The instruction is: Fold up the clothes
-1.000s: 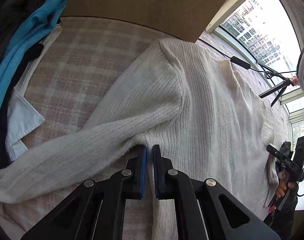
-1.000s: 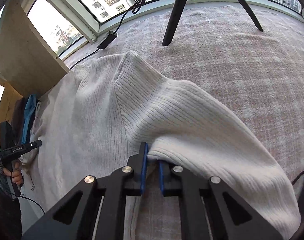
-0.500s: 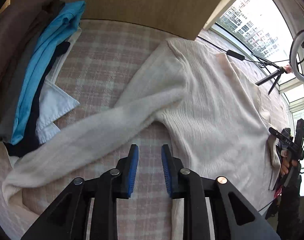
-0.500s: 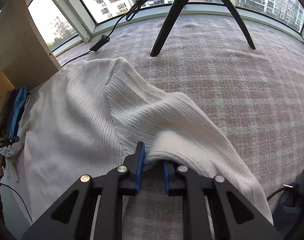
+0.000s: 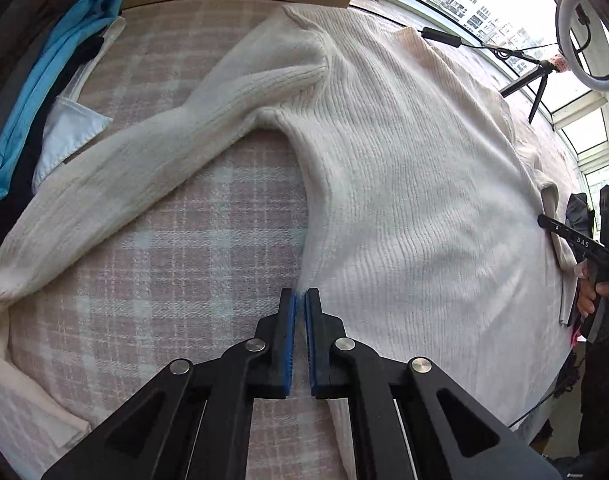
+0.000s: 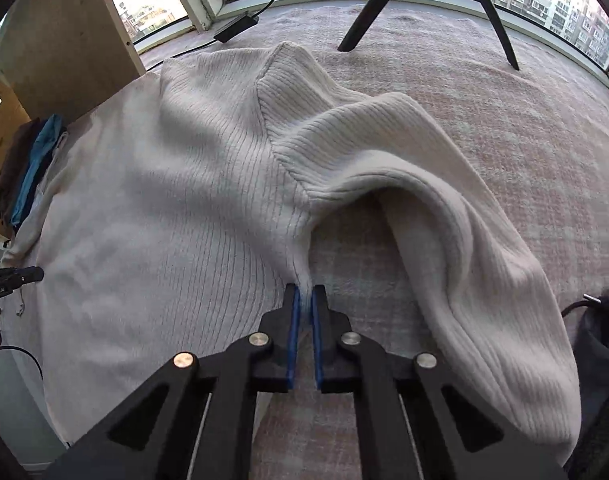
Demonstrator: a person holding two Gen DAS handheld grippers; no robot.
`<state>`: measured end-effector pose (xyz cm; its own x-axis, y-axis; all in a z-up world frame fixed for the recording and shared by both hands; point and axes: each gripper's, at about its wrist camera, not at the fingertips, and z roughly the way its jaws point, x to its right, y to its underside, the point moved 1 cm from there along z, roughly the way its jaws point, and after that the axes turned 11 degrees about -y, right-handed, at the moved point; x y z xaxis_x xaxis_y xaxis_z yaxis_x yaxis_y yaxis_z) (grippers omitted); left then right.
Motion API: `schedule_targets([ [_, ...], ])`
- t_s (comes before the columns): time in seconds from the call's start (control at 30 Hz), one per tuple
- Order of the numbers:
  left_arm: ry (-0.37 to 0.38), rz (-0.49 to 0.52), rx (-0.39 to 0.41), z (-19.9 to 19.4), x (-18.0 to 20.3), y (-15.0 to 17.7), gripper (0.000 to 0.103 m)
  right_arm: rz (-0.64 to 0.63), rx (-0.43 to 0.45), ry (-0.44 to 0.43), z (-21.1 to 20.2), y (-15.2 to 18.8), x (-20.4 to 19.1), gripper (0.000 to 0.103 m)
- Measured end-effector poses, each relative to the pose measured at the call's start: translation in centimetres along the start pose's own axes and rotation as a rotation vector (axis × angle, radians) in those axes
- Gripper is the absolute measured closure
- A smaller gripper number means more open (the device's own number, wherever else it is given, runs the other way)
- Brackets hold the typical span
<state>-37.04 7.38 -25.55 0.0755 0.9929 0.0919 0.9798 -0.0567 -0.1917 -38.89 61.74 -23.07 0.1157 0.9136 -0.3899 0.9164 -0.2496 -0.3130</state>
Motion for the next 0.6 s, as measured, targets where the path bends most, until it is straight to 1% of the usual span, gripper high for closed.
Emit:
schedule_targets([
  [0.03,0.028,-0.047,0.012,-0.3,-1.2,-0.6,0.092,0.019,0.007,-0.022,-0.4,0.0,0.5,0.095],
  [0.07,0.079,-0.103,0.012,-0.3,-2.4,-1.4,0.081,0.023,0.007,-0.028,-0.7,-0.1,0.7,0.088],
  [0.1,0.117,-0.142,0.008,0.0,-3.2,-2.2,0.077,0.031,0.022,-0.046,-0.9,-0.3,0.8,0.085],
  [0.13,0.144,-0.171,0.004,0.3,-3.7,-3.0,0.076,0.042,0.043,-0.069,-1.3,-0.6,0.9,0.078],
  [0.17,0.155,-0.178,0.002,0.8,-3.9,-3.8,0.076,0.062,0.063,-0.095,-1.4,-1.0,1.1,0.071],
  [0.23,0.142,-0.184,0.007,1.7,-3.7,-5.4,0.076,0.109,0.084,-0.146,-1.1,-2.2,1.6,0.070],
  [0.27,0.130,-0.201,0.010,2.2,-3.7,-6.2,0.076,0.129,0.085,-0.155,-0.7,-2.9,1.8,0.070],
  [0.37,0.157,-0.302,0.041,3.2,-4.3,-7.4,0.076,0.183,0.098,-0.174,0.3,-4.3,2.5,0.070],
  [0.4,0.151,-0.336,0.056,3.3,-4.8,-7.8,0.076,0.199,0.106,-0.177,0.5,-4.7,2.9,0.070],
  [0.47,0.142,-0.392,0.080,3.3,-5.6,-8.2,0.082,0.236,0.131,-0.185,0.9,-5.2,3.6,0.070],
  [0.5,0.110,-0.398,0.093,3.2,-5.8,-8.4,0.090,0.242,0.137,-0.176,1.0,-5.4,3.7,0.070],
  [0.53,0.075,-0.390,0.110,3.0,-6.0,-8.6,0.100,0.244,0.141,-0.163,1.1,-5.6,3.9,0.077],
  [0.57,0.062,-0.396,0.127,2.7,-6.4,-8.7,0.100,0.246,0.144,-0.150,1.2,-5.8,4.0,0.097],
  [0.6,0.057,-0.409,0.143,2.4,-7.0,-8.7,0.100,0.232,0.143,-0.129,1.1,-5.9,4.0,0.097],
])
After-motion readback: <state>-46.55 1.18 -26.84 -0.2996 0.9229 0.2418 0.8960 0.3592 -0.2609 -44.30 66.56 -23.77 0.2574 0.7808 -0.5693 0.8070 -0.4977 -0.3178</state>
